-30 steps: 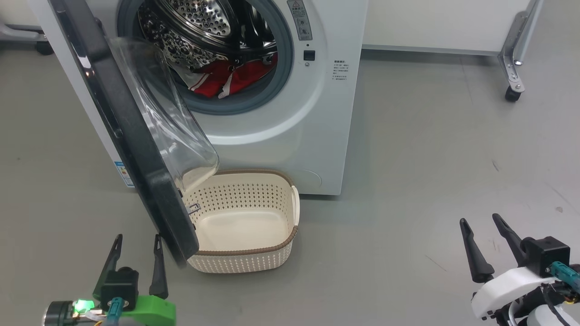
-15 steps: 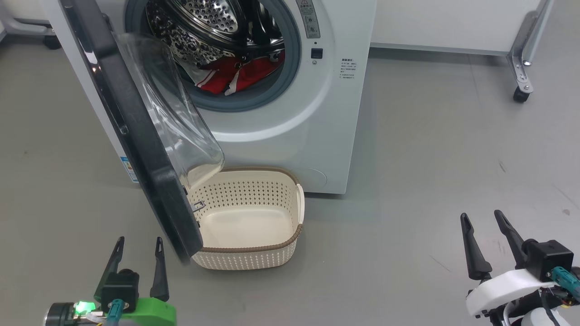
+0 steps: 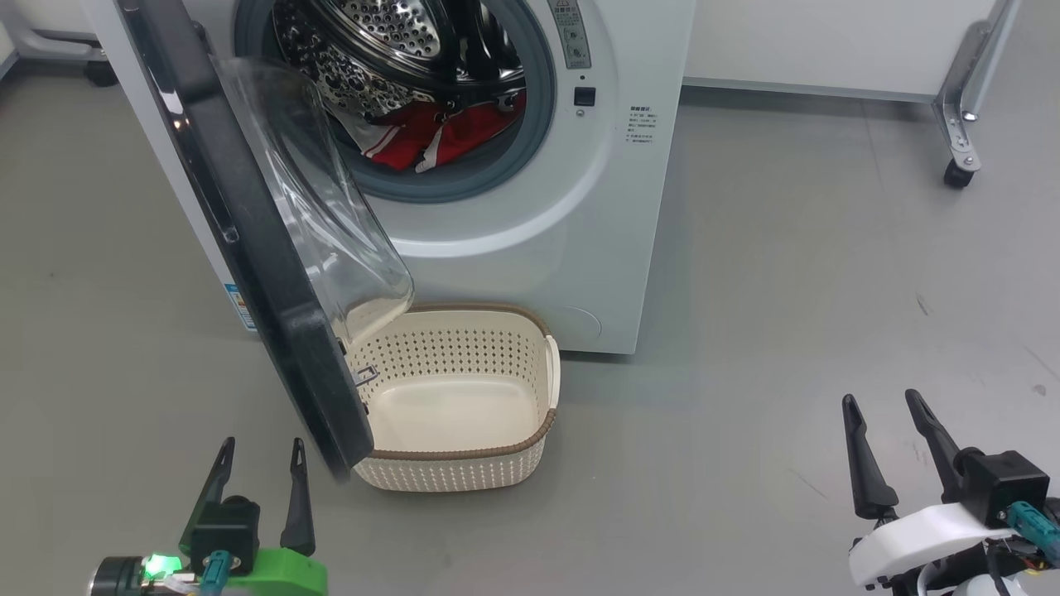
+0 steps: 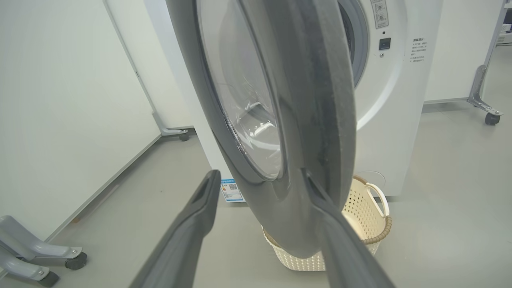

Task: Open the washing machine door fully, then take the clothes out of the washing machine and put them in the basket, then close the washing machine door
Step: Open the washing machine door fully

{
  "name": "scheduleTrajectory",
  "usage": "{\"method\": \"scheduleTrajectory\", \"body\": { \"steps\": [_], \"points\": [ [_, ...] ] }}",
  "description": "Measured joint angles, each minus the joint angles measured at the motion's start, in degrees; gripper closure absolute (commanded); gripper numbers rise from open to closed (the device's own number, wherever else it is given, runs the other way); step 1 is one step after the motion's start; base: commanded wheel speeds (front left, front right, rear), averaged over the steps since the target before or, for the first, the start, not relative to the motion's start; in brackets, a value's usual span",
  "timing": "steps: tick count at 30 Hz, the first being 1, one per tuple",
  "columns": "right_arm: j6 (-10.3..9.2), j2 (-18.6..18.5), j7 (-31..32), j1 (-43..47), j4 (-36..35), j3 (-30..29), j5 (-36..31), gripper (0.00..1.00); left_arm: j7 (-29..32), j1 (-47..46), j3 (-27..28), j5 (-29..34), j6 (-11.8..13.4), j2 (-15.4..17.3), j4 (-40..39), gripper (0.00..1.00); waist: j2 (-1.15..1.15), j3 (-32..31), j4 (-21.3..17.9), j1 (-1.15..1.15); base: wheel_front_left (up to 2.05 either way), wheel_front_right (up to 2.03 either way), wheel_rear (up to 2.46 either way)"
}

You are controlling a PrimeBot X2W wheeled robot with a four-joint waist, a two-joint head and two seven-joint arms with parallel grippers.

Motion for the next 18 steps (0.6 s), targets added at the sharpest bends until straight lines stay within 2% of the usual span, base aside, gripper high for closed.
{"method": "scheduleTrajectory", "body": {
  "steps": [18],
  "points": [
    [0.0, 1.51, 0.0, 1.33, -1.1, -1.12, -2.37, 0.0, 0.0, 0.02, -0.75, -0.01, 0.0, -0.01, 0.05, 0.0, 0.0, -0.07, 0.31, 0.0, 0.0, 0.0, 0.0]
  ]
}}
